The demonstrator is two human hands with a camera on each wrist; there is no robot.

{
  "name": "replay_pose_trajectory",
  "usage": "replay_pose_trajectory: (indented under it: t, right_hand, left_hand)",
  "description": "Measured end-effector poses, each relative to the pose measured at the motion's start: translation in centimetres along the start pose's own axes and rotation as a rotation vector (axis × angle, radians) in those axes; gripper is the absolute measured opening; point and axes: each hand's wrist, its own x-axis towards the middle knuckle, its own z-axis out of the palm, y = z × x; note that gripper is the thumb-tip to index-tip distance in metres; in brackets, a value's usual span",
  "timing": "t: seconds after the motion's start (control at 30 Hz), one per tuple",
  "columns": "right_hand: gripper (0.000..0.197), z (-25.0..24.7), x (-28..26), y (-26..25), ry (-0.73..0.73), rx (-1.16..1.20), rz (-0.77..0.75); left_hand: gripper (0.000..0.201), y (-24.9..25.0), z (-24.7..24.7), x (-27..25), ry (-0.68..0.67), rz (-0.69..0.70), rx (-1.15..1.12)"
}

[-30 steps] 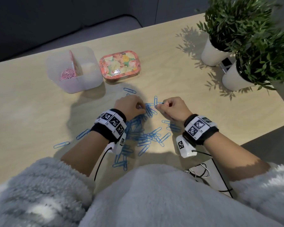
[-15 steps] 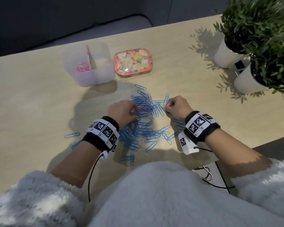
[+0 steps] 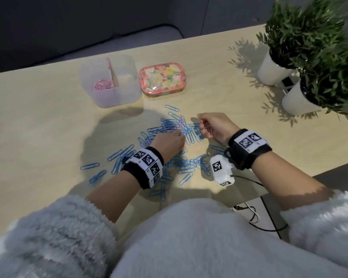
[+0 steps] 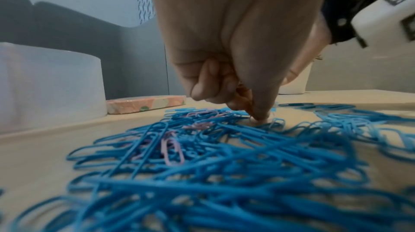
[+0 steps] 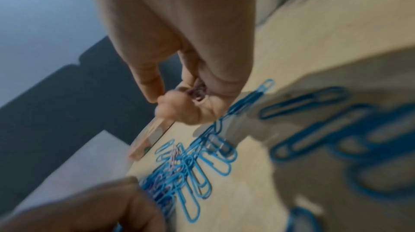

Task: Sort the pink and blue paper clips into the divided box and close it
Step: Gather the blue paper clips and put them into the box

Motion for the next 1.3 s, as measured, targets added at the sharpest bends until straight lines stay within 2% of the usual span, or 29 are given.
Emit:
replay_pose_trajectory:
  t: [0.07,0.13,0.23,0.33,0.53,0.6,0.67,0.77,0.87,0.93,1.0,1.07,1.17,1.23,1.3]
  right_hand:
    - [0.040,1.5,1.1,0.0,0.087,-0.275,-0.125]
    - [0.038,2.9,2.0,-0.2,0.148,-0.498,-0.227]
    - [0.024,4.2,2.9,-0.3,0.168,-0.685,-0.272]
    - [0.021,4.7,3.4,-0.1,0.172,-0.797,-0.273]
    - [0.012,3.9,3.4,-0.5,0.180,-0.772,-0.243]
    - [0.015,3.8,2.9,-1.3,0.160,-0.734,-0.279]
    - [0.026,4.4,2.0,-2.6,0.125,-0.667,-0.299]
    - [0.030,6.2,1.2,-5.2,-0.014,-0.468,-0.263]
    - [0.016,8.4,0.8,-8.0,-0.159,-0.287,-0.216]
    - [0.009,10.4,0.9,-9.7,-0.206,-0.216,-0.193]
    - [0.012,13.1,1.0,-11.0,-0.244,-0.148,-0.175]
    - [0.019,16.1,1.3,-12.2,-0.268,-0.066,-0.155]
    - [0.027,20.2,1.5,-13.4,-0.258,-0.034,-0.180]
    - [0.026,22.4,1.8,-13.7,-0.236,-0.049,-0.230]
    - [0.025,24.2,2.2,-13.5,-0.227,-0.141,-0.317]
  left_hand:
    - [0.024,-0.2,0.1,-0.7,0.028,-0.024,-0.120]
    - [0.018,-1.0,-0.1,-1.6,0.064,-0.119,-0.327]
    - [0.016,-3.1,-1.3,-3.2,0.093,-0.272,-0.548]
    - [0.018,-6.2,-3.7,-4.5,0.236,-0.395,-0.606]
    - [0.026,-14.1,-9.6,-4.1,0.556,-0.710,-0.560]
    - [0.028,-16.2,-10.8,-3.0,0.560,-0.773,-0.581]
    - [0.029,-17.4,-11.5,-1.9,0.524,-0.834,-0.570]
    - [0.028,-18.4,-11.9,-0.5,0.436,-0.922,-0.490]
    - [0.019,-18.9,-11.8,0.1,0.371,-0.930,-0.500]
    - [0.022,-19.5,-11.4,-0.1,0.378,-0.898,-0.567]
    - [0.033,-19.7,-11.0,-0.9,0.471,-0.831,-0.697]
    - [0.035,-19.2,-10.6,-2.5,0.625,-0.727,-0.793]
    - [0.032,-17.7,-9.1,-5.6,0.812,-0.638,-0.757]
    - [0.029,-16.1,-7.5,-7.9,0.845,-0.633,-0.749]
    - [0.025,-14.2,-5.8,-9.7,0.797,-0.637,-0.791]
